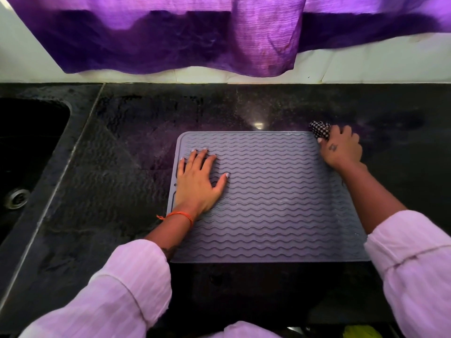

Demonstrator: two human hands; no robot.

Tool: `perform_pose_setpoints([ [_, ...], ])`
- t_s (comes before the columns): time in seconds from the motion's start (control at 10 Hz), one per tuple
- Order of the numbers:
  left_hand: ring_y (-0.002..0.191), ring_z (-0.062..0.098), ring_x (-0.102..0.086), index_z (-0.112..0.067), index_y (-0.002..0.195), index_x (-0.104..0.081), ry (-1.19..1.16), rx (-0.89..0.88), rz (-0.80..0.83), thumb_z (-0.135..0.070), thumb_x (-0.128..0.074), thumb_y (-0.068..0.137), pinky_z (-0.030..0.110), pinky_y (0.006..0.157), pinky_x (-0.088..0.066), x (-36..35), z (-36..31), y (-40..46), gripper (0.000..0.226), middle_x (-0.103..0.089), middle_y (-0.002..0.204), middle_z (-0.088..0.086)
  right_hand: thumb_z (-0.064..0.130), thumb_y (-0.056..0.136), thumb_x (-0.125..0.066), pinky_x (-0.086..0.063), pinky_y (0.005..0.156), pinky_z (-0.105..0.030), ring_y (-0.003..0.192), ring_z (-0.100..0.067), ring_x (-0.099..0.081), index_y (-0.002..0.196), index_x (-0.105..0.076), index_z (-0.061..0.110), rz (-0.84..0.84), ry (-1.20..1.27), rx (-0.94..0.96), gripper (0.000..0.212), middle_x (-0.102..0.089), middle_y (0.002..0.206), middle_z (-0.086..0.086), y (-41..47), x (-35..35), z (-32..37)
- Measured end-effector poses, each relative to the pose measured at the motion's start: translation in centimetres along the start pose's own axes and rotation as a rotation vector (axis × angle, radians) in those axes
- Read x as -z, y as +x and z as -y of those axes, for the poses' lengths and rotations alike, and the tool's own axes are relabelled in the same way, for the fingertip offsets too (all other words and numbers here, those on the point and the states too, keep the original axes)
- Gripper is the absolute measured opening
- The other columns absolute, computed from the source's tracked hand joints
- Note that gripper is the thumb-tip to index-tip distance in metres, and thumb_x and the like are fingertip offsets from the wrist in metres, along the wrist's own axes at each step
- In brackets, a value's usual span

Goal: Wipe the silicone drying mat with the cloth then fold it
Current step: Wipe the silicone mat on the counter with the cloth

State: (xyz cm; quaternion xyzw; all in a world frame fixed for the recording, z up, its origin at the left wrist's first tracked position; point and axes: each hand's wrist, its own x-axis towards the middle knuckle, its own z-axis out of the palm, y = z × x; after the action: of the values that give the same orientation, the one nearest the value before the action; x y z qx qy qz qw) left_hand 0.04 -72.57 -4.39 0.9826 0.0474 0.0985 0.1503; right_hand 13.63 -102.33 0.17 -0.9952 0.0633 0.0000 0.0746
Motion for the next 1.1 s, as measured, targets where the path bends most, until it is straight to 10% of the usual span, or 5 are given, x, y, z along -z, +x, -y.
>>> perform_pose_setpoints([
  [1.1,0.142,0.023,-0.023,-0.024,0.136,-0.045,0.004,0.001,0.011,-0.065,-0.025,0.083,0.045,0.117,-0.011,0.1,-0.1,0.1,0.069,-0.036,0.149,0.001,0.033,0.094,-0.046,-0.035,0.096,-0.045,0.12,-0.034,-0.039,0.127,-0.039,0.006,-0.04,0.08,0.151,0.043,-0.04,0.131,-0.017,-4.6,-2.7,10.9],
])
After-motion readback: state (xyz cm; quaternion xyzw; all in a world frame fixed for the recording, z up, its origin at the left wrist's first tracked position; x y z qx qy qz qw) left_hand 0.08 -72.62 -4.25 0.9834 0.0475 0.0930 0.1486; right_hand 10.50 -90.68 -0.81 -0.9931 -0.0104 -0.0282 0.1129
